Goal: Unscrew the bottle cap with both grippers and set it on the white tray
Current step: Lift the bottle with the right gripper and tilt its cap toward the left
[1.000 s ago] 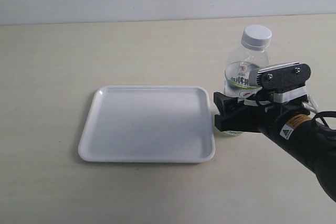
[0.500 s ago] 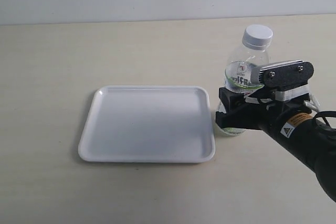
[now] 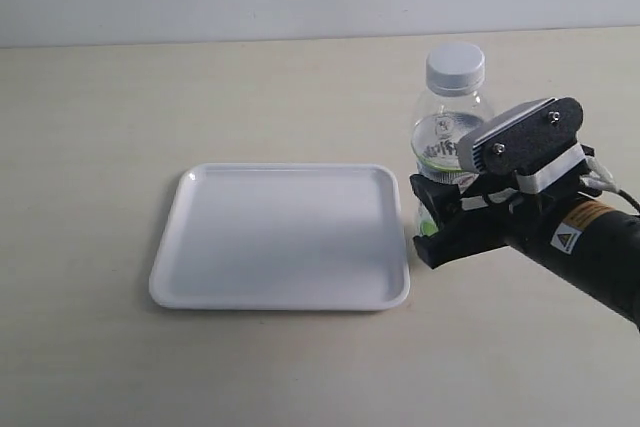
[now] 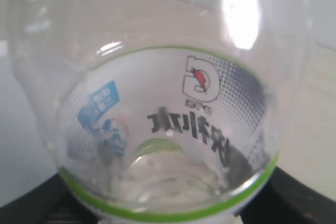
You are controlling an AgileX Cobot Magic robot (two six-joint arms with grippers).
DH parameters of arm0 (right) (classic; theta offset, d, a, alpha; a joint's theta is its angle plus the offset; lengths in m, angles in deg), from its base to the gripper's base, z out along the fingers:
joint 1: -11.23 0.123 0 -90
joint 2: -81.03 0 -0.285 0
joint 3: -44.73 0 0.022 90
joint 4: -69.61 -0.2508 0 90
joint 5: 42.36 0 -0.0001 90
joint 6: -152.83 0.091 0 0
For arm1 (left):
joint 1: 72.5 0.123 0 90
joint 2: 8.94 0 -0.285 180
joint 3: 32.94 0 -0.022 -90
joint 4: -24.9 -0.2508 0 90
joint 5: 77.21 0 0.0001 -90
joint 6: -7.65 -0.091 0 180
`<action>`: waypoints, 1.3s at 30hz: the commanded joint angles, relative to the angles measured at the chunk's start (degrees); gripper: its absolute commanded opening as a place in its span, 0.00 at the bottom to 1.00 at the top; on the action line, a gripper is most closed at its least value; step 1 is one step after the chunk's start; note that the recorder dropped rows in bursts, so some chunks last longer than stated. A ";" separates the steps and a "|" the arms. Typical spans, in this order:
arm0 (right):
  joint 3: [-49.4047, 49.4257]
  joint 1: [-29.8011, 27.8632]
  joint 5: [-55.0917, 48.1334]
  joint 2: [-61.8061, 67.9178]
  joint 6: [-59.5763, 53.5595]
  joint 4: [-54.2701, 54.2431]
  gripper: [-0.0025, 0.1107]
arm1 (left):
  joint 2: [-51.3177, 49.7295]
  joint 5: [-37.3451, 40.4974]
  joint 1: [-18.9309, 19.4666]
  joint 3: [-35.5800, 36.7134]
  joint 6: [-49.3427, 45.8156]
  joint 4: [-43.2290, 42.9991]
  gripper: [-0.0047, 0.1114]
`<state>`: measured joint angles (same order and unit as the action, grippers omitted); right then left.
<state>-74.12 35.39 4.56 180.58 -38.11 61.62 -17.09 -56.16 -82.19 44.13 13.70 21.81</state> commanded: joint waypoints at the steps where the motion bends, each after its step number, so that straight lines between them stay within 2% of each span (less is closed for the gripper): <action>1: -0.36 0.19 -4.01 -4.91 -1.86 2.93 0.02 | 0.36 -0.77 -0.28 0.14 0.12 -0.04 0.04; 9: -0.36 0.19 -6.32 -5.75 -4.17 4.08 0.02 | 0.36 -0.77 -0.27 0.14 0.12 -0.71 0.04; 14: -0.36 0.19 -7.79 -5.75 -6.61 4.07 0.02 | 0.36 -1.58 -0.27 0.14 -2.78 -9.80 0.04; 17: -0.36 0.19 -8.32 -5.75 -6.61 4.07 0.02 | 0.36 -6.48 -0.27 0.14 -2.28 -11.19 0.04; 22: -4.49 0.19 -17.21 -5.63 -6.51 4.07 0.02 | 0.36 -15.10 -0.27 0.14 10.41 -1.81 0.04; 24: -5.59 0.19 -18.76 -5.63 -6.38 3.97 0.02 | 0.36 -15.31 -0.27 0.14 14.83 -1.66 0.04; 29: -5.70 0.19 -17.26 -5.63 -6.51 3.72 0.02 | 0.36 -17.23 -0.27 0.14 18.38 -1.66 0.04; 32: -5.70 0.19 -17.26 -5.63 -6.36 3.72 0.02 | 0.36 -24.92 -0.27 0.14 21.56 -1.66 0.04; 37: -5.45 0.19 -16.12 -5.63 -6.36 3.72 0.02 | 0.36 -43.18 -0.27 0.14 38.07 -1.87 0.04; 39: -5.48 0.19 -16.35 -5.63 -6.36 3.72 0.02 | 0.02 -47.36 -0.27 -0.13 39.12 -2.88 0.04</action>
<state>-79.22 35.39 -14.53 175.51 -44.14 64.98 -17.09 -94.66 -82.19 44.43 47.97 19.52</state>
